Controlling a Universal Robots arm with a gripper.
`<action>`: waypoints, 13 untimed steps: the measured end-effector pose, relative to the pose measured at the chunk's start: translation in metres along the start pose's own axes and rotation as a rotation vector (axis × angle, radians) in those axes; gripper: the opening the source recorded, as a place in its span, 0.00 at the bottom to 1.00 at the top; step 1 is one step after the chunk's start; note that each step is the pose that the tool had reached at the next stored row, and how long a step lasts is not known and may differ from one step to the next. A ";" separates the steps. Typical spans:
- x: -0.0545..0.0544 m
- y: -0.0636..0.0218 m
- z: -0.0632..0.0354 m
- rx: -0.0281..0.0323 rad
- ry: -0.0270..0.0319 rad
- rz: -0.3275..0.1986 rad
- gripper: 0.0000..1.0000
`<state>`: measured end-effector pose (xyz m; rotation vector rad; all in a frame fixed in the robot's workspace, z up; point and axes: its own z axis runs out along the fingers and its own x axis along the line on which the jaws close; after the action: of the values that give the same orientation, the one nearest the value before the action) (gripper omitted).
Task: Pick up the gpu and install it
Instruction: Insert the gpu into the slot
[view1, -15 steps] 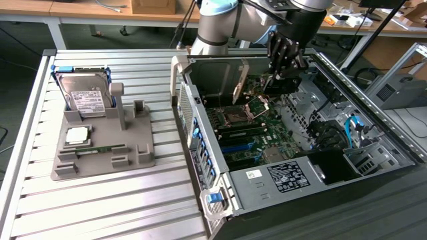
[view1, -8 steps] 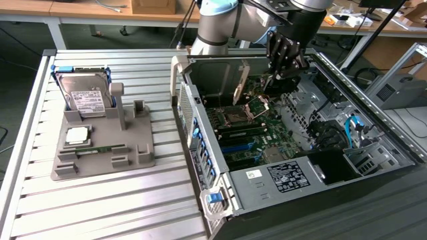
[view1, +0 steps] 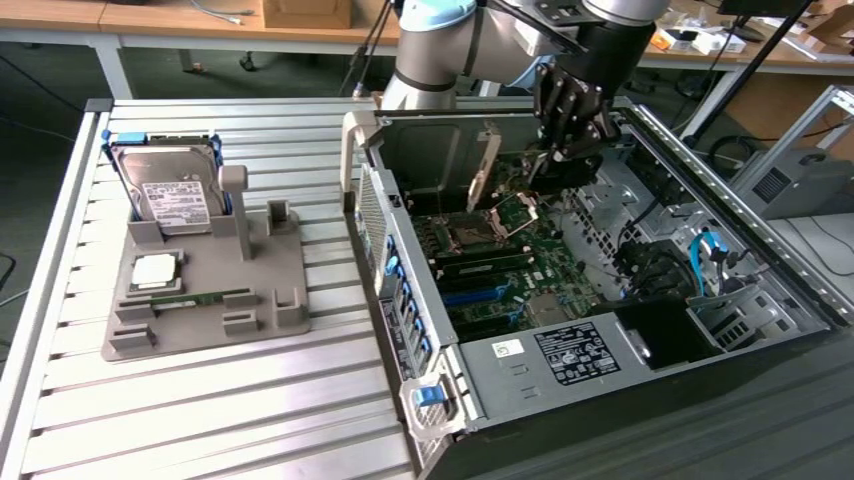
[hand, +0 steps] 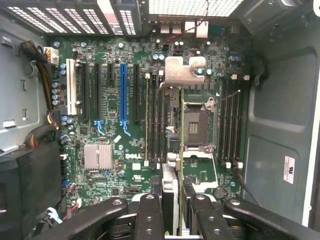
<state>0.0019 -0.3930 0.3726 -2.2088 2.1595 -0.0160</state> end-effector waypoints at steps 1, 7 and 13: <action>0.001 0.0003 0.0001 0.0000 0.0000 0.000 0.27; 0.004 0.0037 0.0012 0.0000 0.0001 0.000 0.27; 0.007 0.0066 0.0029 0.0001 0.0000 0.000 0.27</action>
<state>-0.0044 -0.3996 0.3693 -2.2089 2.1593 -0.0160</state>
